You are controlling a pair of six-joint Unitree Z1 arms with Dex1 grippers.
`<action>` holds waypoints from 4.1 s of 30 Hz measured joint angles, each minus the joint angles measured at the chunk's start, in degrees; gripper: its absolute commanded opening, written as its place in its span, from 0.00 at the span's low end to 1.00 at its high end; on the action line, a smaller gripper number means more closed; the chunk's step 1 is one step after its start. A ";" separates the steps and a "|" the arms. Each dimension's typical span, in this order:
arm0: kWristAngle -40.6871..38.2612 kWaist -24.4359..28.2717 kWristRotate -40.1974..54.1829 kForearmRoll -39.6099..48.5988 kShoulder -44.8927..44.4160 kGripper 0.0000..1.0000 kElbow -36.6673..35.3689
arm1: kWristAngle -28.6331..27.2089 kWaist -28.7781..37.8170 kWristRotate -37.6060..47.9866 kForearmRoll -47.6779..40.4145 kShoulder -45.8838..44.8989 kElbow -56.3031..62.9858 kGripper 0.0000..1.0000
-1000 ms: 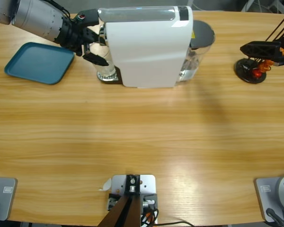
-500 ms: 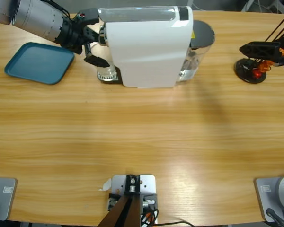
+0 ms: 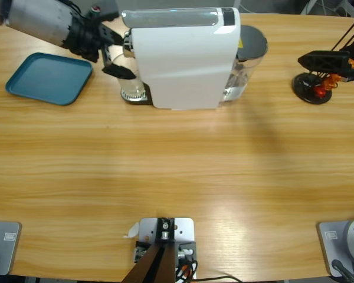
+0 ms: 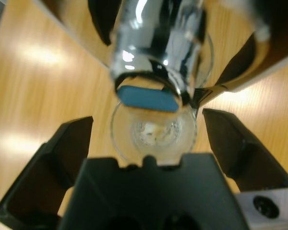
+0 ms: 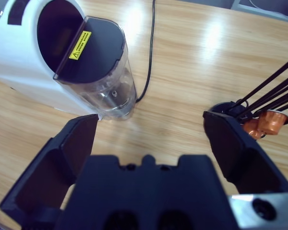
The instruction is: Pour coffee
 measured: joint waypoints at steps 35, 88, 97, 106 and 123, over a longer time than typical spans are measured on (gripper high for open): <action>6.68 -5.52 -39.18 0.84 -34.19 1.00 23.66 | 3.96 3.84 -5.76 47.06 37.72 -71.60 0.00; 7.16 -6.64 -39.18 0.75 -33.23 0.98 24.78 | 8.25 5.82 -3.00 53.34 45.92 -75.73 0.00; 7.16 -6.64 -39.18 0.72 -32.49 0.98 24.78 | 7.46 5.82 -2.95 53.35 45.92 -75.73 0.00; 7.16 -6.64 -39.18 0.67 -32.34 0.98 24.78 | 7.46 5.82 -2.67 53.35 45.92 -75.30 0.00; 7.16 -6.64 -39.18 0.67 -32.33 0.98 24.78 | 7.47 5.86 -2.09 52.32 45.24 -73.12 0.00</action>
